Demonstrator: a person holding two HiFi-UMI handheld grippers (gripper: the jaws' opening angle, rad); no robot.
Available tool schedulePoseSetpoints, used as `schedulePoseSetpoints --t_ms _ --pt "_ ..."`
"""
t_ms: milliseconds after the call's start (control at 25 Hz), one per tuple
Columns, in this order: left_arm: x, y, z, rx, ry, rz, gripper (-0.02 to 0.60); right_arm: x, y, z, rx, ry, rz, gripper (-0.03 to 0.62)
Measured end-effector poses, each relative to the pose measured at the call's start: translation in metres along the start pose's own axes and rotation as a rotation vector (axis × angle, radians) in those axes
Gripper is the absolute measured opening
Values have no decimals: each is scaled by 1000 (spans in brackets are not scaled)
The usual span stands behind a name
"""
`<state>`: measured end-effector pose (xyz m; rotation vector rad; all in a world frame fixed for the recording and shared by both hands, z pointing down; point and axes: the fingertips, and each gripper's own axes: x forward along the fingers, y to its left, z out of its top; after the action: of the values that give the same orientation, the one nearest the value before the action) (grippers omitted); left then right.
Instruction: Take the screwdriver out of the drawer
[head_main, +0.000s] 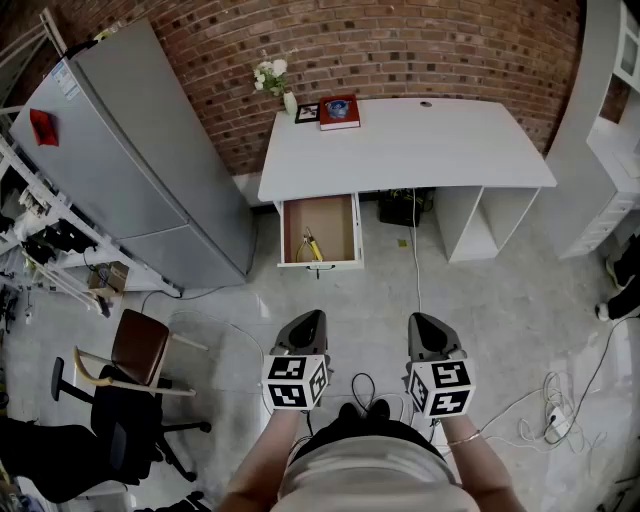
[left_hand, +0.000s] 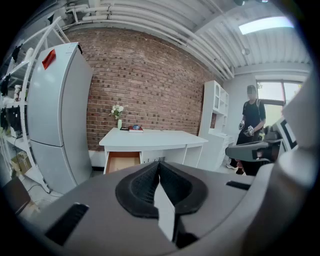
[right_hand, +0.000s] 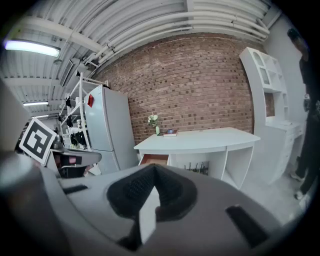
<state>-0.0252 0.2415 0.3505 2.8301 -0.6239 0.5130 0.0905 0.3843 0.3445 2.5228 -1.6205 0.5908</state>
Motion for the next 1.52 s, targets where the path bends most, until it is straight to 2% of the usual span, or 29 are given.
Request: schedulePoseSetpoints --t_ms 560,840,1160,1360,1520 --pt "3 -13 1 -15 -22 26 -3 5 5 4 -32 -42 90 2" --pt "-3 -7 -1 -23 -21 60 -3 17 9 5 -61 -14 104 5" --pt "-9 10 -5 -42 -13 104 -3 27 13 3 -77 26 134 54" --pt "-4 19 -5 -62 -6 122 -3 37 11 4 -78 53 124 84" --pt "3 33 -5 -69 -1 130 -3 57 17 7 -49 58 143 101"
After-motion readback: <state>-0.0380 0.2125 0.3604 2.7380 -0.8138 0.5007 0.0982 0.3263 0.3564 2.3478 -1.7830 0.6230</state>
